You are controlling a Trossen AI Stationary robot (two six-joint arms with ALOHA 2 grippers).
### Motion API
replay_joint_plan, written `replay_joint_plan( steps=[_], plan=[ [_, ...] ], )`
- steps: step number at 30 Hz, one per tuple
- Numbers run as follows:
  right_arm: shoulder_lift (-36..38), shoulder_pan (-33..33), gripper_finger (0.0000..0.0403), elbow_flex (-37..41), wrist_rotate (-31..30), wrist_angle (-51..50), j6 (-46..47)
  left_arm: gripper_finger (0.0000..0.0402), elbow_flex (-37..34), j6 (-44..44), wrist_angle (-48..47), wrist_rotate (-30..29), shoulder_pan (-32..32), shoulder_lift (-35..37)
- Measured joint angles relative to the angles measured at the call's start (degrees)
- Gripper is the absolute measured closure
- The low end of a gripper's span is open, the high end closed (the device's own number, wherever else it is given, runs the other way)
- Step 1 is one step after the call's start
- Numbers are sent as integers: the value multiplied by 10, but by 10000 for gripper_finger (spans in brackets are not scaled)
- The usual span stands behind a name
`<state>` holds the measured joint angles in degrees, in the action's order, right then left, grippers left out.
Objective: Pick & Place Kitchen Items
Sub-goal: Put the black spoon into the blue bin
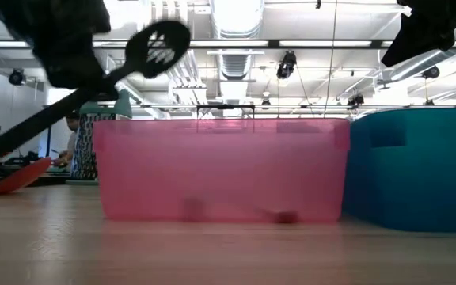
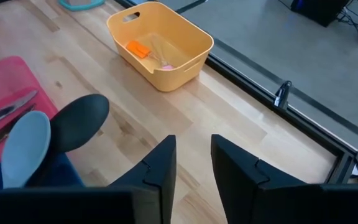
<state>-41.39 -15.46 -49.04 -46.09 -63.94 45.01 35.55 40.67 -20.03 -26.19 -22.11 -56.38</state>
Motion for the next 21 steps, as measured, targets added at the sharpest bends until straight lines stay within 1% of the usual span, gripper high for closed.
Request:
replay_joint_plan(
  steps=[2,6,9,11,14,17,21],
  plan=[
    [-8,0,302,0,0,0,0,378,0,-52,41,-10,0,8],
    [-28,0,296,0,1,12,0,378,0,-177,139,-12,0,17],
    [-49,0,299,7,1,60,-5,378,0,-284,230,-12,0,17],
    [-67,0,305,11,1,101,-32,378,-1,-358,294,-12,0,14],
    [-95,0,317,25,0,179,-89,378,-1,-446,384,-12,0,4],
    [-125,0,328,43,3,268,-151,378,-2,-504,456,-8,0,-6],
    [-171,0,334,55,26,369,-216,378,-2,-537,507,-3,1,-22]
  ],
)
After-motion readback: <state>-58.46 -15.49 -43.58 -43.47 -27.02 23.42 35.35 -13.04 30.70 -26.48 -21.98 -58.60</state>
